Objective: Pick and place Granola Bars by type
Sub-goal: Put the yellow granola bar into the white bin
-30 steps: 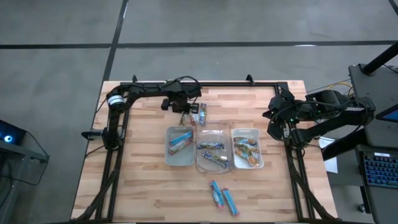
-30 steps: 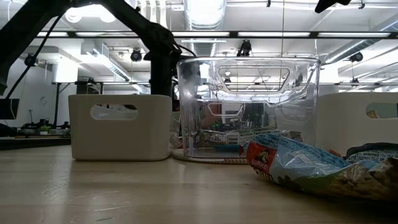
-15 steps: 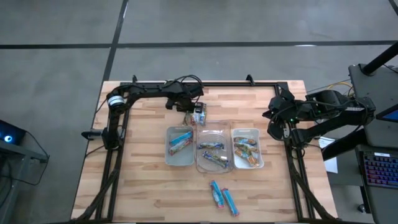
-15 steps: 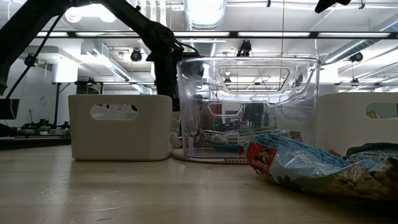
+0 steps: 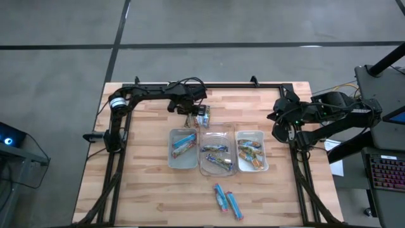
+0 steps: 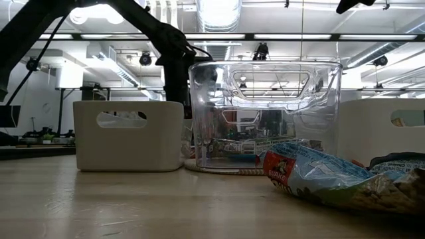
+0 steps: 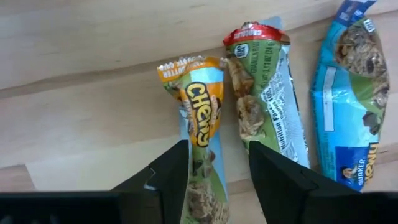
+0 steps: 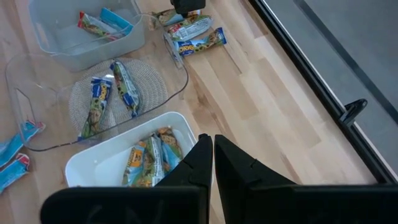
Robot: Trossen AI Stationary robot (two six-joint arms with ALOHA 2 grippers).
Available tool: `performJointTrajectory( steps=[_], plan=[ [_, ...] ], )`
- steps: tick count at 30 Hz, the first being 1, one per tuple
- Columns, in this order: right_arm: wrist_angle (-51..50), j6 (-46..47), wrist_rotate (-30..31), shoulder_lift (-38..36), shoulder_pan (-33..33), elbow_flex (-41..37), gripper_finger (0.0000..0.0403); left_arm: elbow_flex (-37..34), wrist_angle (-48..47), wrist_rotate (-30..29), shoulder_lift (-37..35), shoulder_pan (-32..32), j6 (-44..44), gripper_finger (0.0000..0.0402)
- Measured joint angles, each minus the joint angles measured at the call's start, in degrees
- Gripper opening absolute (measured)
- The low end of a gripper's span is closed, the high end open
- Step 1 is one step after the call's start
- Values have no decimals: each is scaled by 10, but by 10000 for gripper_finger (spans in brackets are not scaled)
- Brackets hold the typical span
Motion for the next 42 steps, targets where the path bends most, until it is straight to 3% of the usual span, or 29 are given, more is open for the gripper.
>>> performJointTrajectory(
  steps=[30, 42],
  plan=[
    [28, 2, -1, 0, 0, 0, 8, -30, 31, -4, 25, -14, -16, 148],
    [28, 6, -1, 0, 0, 0, 8, -30, 24, -8, 25, -14, -13, 36]
  ],
)
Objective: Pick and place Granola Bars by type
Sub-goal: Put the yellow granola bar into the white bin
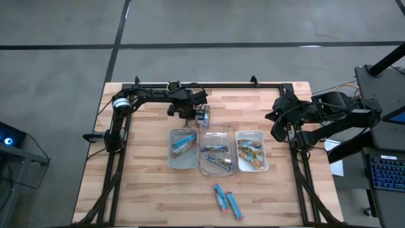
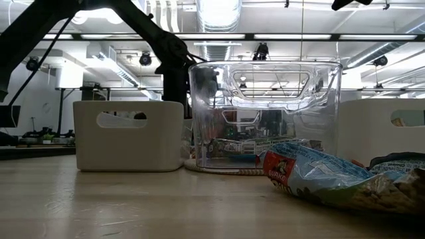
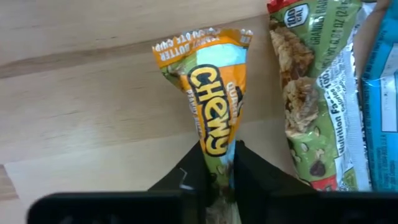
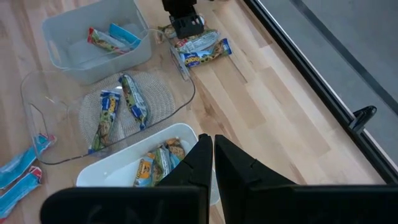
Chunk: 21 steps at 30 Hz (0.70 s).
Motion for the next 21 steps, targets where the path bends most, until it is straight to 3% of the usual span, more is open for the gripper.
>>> performJointTrajectory(
  steps=[21],
  plan=[
    [0, 0, 0, 0, 0, 0, 8, 37, -40, -15, -21, 14, 52, 25]
  ],
)
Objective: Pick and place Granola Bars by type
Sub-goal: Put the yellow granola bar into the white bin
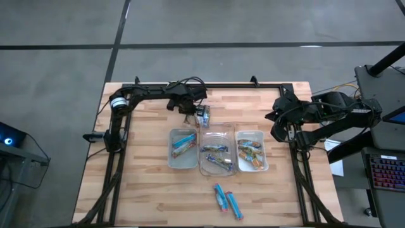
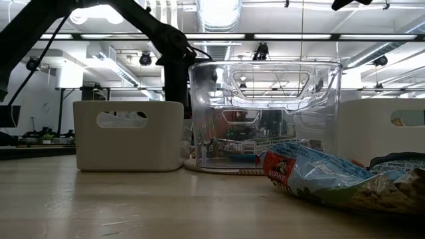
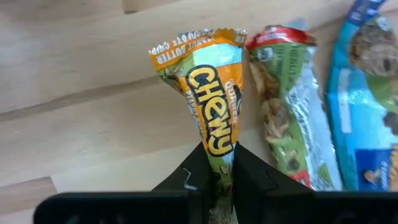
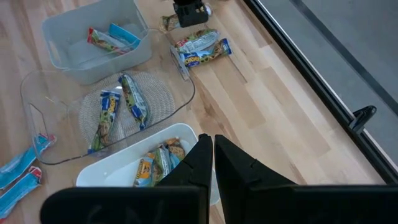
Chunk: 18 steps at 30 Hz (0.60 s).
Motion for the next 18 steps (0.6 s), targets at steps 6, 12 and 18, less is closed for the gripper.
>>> performJointTrajectory(
  steps=[6, 12, 18],
  plan=[
    [0, 0, 0, 0, 0, 0, 8, 51, -17, 29, -1, -1, 33, 24],
    [0, 0, 1, 0, 0, 0, 8, 150, -53, 50, -2, -27, 90, 23],
    [0, 0, 1, 0, 0, 0, 8, 252, -64, 50, -2, -47, 126, 23]
  ],
)
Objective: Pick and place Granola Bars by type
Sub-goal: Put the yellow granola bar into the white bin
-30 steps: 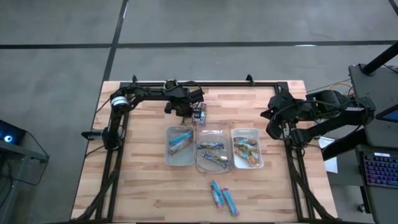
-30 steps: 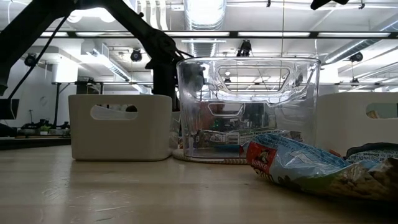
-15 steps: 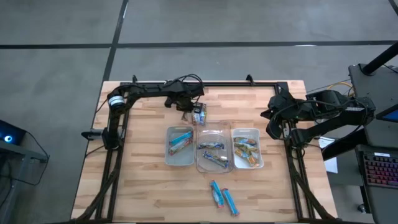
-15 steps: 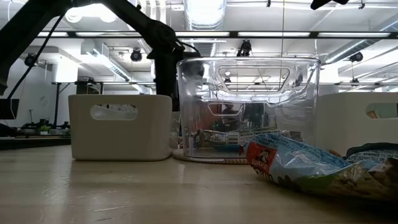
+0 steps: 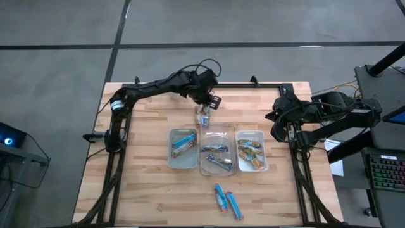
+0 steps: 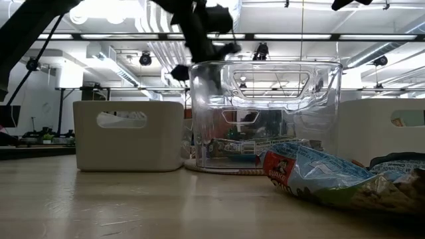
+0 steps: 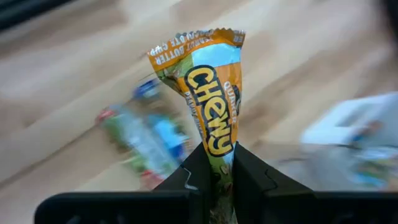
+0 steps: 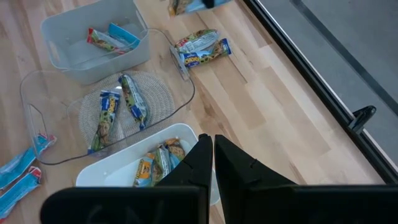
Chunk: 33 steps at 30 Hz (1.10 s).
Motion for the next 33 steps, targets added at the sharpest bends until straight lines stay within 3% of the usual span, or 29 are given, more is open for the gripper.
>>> performJointTrajectory(
  steps=[9, 14, 21, 33],
  plan=[
    [-1, -2, 0, 0, 0, 1, 8, 88, 20, 13, 0, -59, 18, 23],
    [-2, 0, 0, 0, 0, 11, 8, 88, 115, 66, 0, -93, 25, 23],
    [-8, -5, 1, -6, 0, 58, 8, 87, 227, 116, 3, -136, -43, 23],
    [-21, -7, 24, -28, 0, 123, 8, 86, 316, 107, 4, -200, -133, 23]
  ],
)
